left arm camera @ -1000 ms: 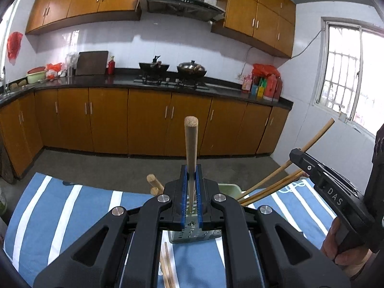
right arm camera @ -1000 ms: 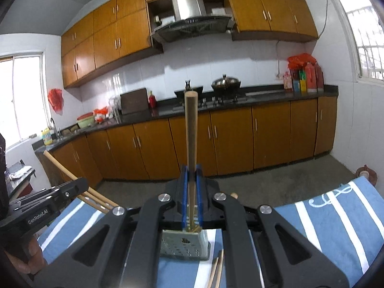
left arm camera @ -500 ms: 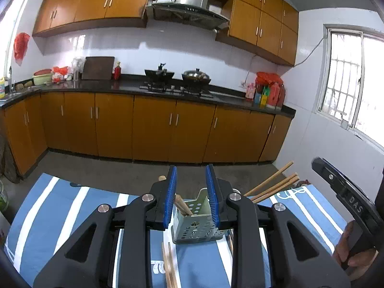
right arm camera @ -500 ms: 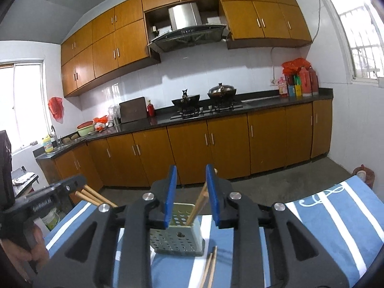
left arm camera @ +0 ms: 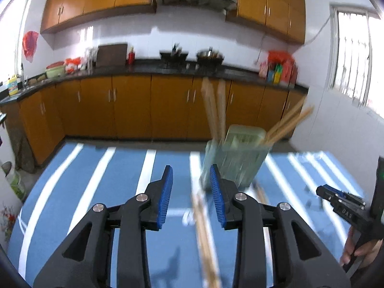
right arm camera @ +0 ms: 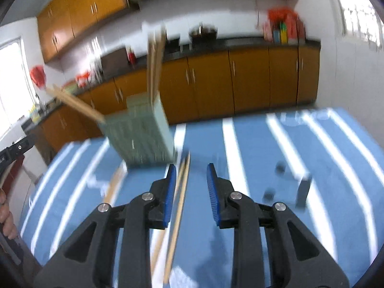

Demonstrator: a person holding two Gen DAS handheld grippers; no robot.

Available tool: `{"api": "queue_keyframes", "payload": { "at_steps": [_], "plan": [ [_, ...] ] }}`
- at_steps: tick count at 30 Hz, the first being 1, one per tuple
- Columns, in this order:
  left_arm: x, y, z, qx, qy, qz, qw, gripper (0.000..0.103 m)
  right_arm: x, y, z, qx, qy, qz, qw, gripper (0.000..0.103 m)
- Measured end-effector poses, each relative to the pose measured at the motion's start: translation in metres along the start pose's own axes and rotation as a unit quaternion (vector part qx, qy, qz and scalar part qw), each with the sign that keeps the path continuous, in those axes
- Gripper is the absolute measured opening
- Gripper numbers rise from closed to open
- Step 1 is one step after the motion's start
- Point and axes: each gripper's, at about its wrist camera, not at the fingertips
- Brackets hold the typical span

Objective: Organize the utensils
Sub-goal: 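Grasp a wooden chopstick with the right tool while the left tool grasps one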

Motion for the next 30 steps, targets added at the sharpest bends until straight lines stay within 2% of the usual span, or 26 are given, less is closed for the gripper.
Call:
{"api": "queue_keyframes", "payload": {
  "at_steps": [5,11,12,13,16,22,30],
  "plan": [
    [-0.005,0.026,-0.048,-0.067,-0.007,0.001,0.9977,0.033,-0.012,0.039,-0.043,-0.079,-0.008,0.013,0.997,0.026],
    [-0.01,0.039,-0.081,-0.112,-0.021,-0.008,0.9935,0.033,-0.028,0.062,-0.064,-0.115,-0.029,0.007,0.993,0.024],
    [-0.01,0.041,-0.084,-0.117,-0.022,-0.011,0.9928,0.033,-0.029,0.066,-0.065,-0.118,-0.033,0.001,0.992,0.023],
    [-0.009,0.042,-0.088,-0.122,-0.023,-0.013,0.9922,0.033,-0.029,0.068,-0.065,-0.123,-0.036,-0.005,0.992,0.016],
    [-0.008,0.045,-0.096,-0.132,-0.025,-0.023,0.9907,0.033,-0.025,0.069,-0.065,-0.119,-0.04,-0.021,0.992,0.008],
    [0.003,0.052,-0.105,-0.151,-0.022,-0.042,0.9875,0.033,0.0,0.063,-0.058,-0.107,-0.003,-0.066,0.992,0.008],
    [0.013,0.063,-0.115,-0.174,-0.002,-0.041,0.9838,0.027,0.007,0.061,-0.059,-0.102,-0.003,-0.075,0.992,0.008]
  ]
}}
Point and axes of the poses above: each gripper's, at about its wrist camera, not at the fingertips, and y roughly the way its jaws point, x to its right, z to its top, and after that the axes turned 3 degrees about z, right-handed
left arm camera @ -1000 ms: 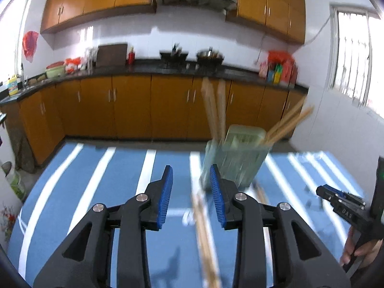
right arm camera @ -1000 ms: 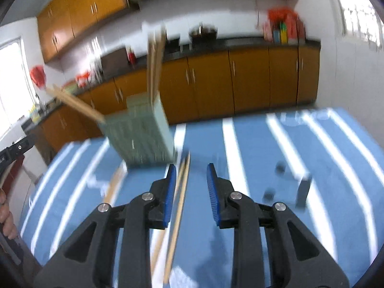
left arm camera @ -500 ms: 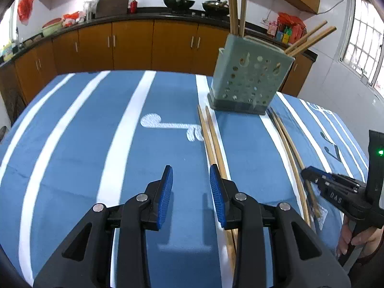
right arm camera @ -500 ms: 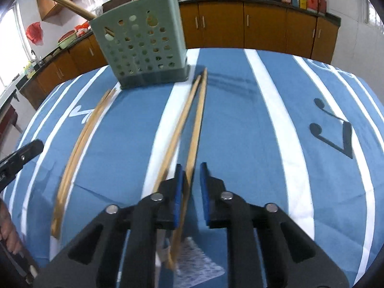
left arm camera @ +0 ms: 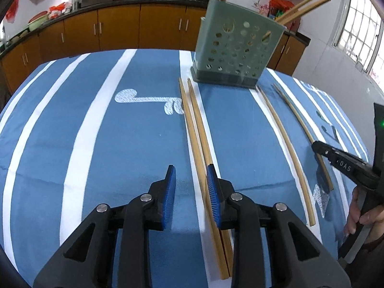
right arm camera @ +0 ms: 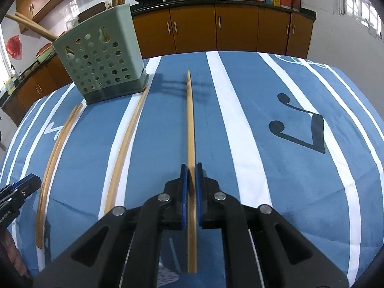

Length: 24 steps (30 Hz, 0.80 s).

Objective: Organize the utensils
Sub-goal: 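Grasp a wooden chopstick with the right tool while the left tool grasps one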

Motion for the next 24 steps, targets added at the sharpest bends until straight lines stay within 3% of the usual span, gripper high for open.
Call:
{"api": "queue_keyframes", "payload": {
  "at_steps": [17,21,24],
  "plan": [
    [0.018,0.008,0.0,0.003,0.04,0.04,0.9984,0.022,-0.012,0.0,-0.002,-0.002,-0.026,0.01,1.0,0.012],
    [0.021,0.008,-0.001,0.002,0.045,0.045,0.9979,0.009,-0.013,0.0,-0.003,-0.001,-0.031,0.01,0.999,0.012],
    [0.017,0.01,0.002,0.002,0.039,0.049,0.998,0.007,-0.014,0.0,-0.003,-0.001,-0.038,0.007,0.999,0.01]
  ]
}}
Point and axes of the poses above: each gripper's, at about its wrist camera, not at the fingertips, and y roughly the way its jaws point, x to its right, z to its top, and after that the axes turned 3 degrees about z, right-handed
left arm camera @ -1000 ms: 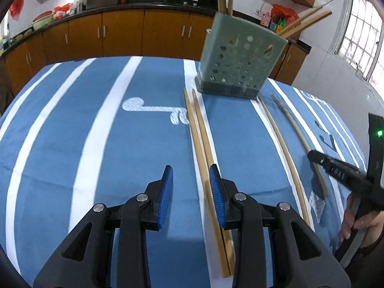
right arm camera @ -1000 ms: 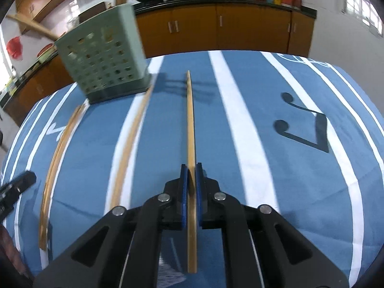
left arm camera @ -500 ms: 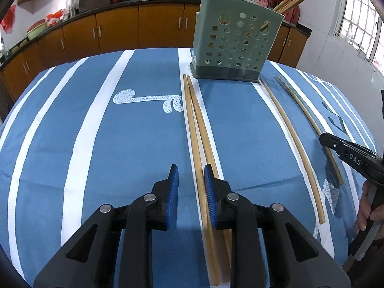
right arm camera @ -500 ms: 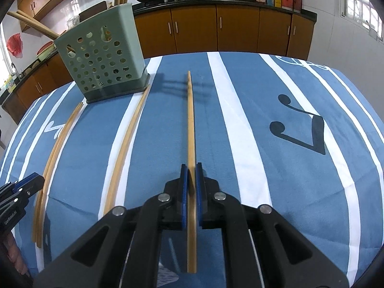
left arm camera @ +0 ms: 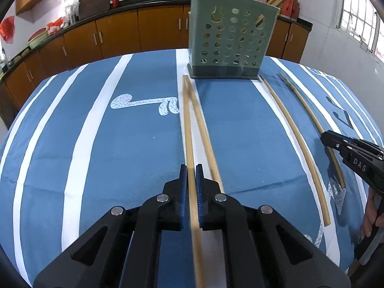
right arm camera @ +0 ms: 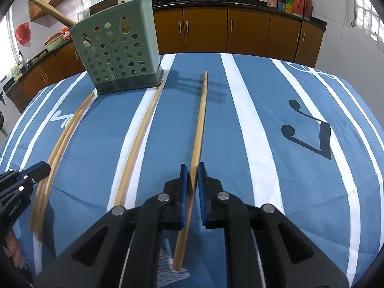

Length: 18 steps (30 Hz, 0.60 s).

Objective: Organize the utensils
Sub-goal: 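Grasp a wooden chopstick with the right tool while the left tool grasps one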

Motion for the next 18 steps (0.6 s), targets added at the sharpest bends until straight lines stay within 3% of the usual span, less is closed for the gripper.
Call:
{"api": "queue_keyframes", "payload": {
  "at_steps": [7,18],
  "plan": [
    [-0.028,0.011,0.014,-0.002,-0.036,0.023,0.9991,0.007,0.009,0.003,0.005,0.003,0.008,-0.007,1.0,0.008],
    [-0.042,0.016,0.019,0.002,-0.065,0.002,0.9979,0.008,0.011,0.007,0.008,0.002,0.013,-0.013,1.0,0.008]
  ]
}}
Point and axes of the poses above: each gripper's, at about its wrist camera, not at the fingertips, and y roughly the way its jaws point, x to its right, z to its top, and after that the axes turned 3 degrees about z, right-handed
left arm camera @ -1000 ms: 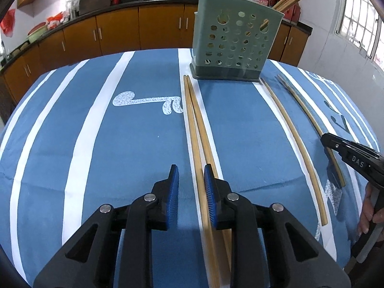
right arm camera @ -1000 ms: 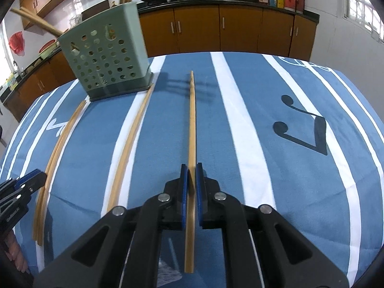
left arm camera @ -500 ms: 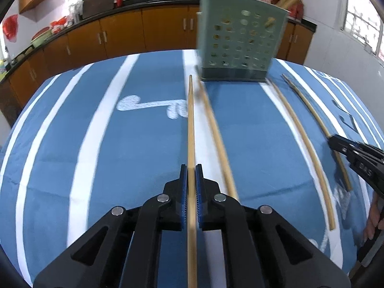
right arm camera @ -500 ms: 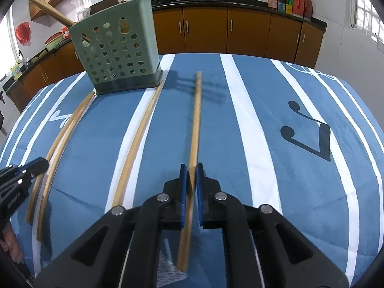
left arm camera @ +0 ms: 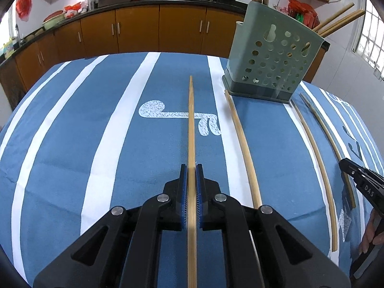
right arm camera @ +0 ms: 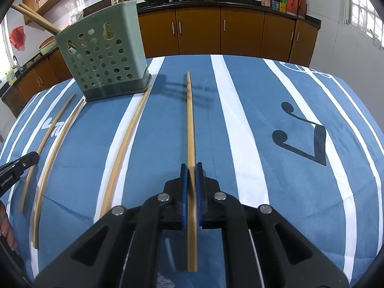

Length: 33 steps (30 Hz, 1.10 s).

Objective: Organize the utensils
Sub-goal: 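Grasp a wooden chopstick with the right tool while the left tool grasps one, then lift both chopsticks upright and carry them over the green holder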

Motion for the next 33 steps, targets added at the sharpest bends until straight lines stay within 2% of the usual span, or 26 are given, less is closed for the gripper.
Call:
{"api": "queue_keyframes", "payload": {
  "at_steps": [33],
  "plan": [
    [0.0014,0.0004,0.0002,-0.001,-0.007,-0.006,1.0,0.009,0.0018,0.0001,-0.0008,0.0,0.004,0.003,1.0,0.008]
  ]
}}
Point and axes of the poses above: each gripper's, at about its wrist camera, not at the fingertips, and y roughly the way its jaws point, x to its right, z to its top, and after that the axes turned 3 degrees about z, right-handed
